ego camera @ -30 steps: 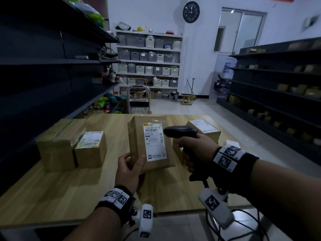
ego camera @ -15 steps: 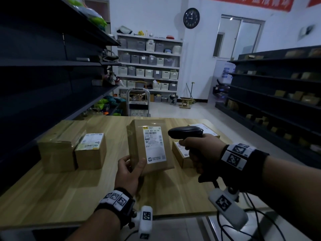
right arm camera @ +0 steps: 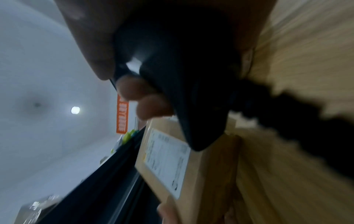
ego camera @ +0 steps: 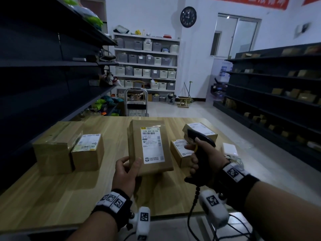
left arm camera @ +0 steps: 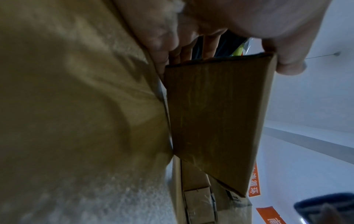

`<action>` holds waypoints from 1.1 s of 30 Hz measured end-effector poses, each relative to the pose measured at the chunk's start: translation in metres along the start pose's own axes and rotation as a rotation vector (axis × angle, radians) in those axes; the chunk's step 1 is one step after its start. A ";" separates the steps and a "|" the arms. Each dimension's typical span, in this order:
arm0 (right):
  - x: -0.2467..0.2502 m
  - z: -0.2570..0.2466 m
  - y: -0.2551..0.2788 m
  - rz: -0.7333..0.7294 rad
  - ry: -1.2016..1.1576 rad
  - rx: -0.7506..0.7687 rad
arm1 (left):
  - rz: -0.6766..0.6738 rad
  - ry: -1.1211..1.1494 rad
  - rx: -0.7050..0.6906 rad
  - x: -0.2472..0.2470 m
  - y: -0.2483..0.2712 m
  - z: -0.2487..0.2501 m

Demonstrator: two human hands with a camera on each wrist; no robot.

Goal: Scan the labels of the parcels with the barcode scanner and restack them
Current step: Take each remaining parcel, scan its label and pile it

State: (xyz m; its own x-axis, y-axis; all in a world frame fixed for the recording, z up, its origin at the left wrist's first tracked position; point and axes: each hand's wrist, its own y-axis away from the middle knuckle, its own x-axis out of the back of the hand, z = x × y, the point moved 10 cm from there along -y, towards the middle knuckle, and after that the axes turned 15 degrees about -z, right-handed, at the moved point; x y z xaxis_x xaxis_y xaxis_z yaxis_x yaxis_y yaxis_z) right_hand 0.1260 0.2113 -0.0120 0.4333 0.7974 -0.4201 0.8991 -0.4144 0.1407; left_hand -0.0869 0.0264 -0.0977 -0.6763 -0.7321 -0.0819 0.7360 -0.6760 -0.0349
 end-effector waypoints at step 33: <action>0.088 0.078 -0.027 0.116 -0.563 0.142 | -0.128 0.165 0.210 -0.077 -0.055 0.079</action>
State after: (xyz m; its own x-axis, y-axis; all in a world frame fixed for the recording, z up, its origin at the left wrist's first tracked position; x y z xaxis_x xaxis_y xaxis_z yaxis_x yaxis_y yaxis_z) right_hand 0.1347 0.2584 -0.1231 0.3944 0.4041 -0.8253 0.8139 -0.5706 0.1096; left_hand -0.0777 0.1137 -0.0108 -0.7364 -0.6281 -0.2512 0.6114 -0.7769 0.1503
